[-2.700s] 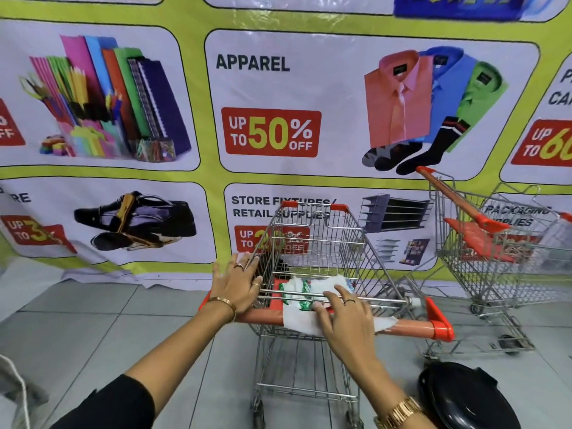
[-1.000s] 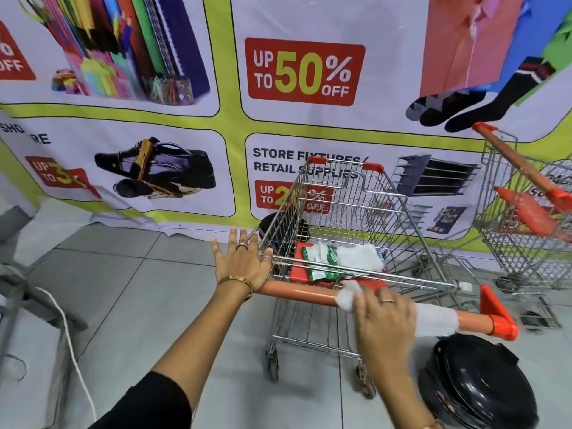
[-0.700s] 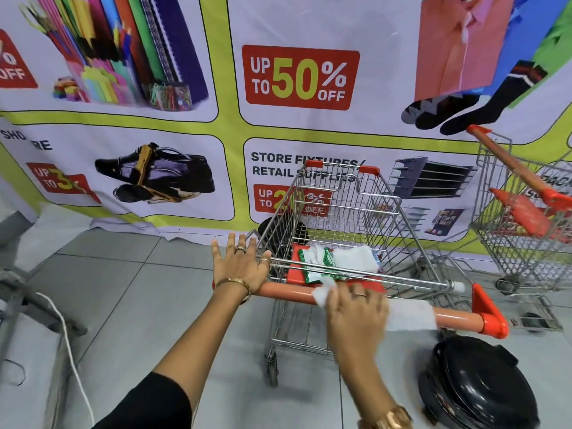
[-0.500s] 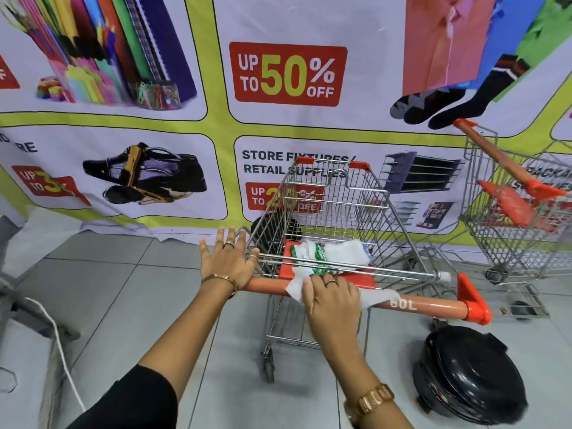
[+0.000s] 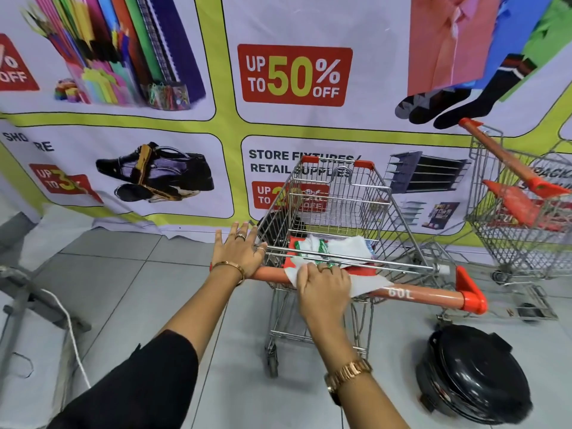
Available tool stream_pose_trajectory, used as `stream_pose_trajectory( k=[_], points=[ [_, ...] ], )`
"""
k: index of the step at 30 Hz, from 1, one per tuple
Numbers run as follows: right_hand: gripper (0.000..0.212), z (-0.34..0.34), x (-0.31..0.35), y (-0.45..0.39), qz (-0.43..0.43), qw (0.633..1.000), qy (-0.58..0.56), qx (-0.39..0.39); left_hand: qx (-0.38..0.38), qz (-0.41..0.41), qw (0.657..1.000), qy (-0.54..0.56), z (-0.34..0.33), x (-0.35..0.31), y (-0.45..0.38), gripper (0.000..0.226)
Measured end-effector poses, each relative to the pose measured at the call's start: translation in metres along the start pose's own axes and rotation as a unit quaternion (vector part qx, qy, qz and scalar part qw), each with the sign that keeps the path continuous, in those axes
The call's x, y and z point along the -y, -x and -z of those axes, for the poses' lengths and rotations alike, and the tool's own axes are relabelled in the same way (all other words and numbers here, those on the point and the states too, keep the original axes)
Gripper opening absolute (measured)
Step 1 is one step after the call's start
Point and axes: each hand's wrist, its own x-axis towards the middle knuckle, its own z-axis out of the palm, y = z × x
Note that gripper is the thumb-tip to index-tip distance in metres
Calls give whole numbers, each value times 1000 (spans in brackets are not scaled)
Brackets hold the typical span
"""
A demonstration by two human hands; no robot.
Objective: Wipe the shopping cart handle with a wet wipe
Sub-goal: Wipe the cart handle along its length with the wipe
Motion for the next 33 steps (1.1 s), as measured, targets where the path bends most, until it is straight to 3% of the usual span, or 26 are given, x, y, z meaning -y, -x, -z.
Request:
stream_pose_trajectory(
  k=[5,9,13,16,19,23,28,33],
  points=[
    [37,10,-55,7,86,995,20,-47,13,-5,1000,-4,0,5,-4,58],
    [56,27,-143,8,20,993,0,-115,12,-2,1000,-17,1,3,-4,58],
    [46,26,-129,2,-56,985,-27,-162,27,-4,1000,-10,0,-15,0,62],
    [42,13,-78,3,-37,992,3,-119,39,-50,998,15,-2,-43,3,61],
    [35,6,-34,1,1,997,50,-54,49,-46,998,12,-6,-47,-1,60],
    [32,15,-53,-2,40,994,98,-11,56,-31,998,18,-8,-40,-1,60],
    [47,33,-107,-1,-55,993,93,-57,51,-34,998,17,-5,-49,3,60],
    [53,20,-52,-5,-62,995,75,4,50,-32,998,0,-6,-51,2,60]
  ],
)
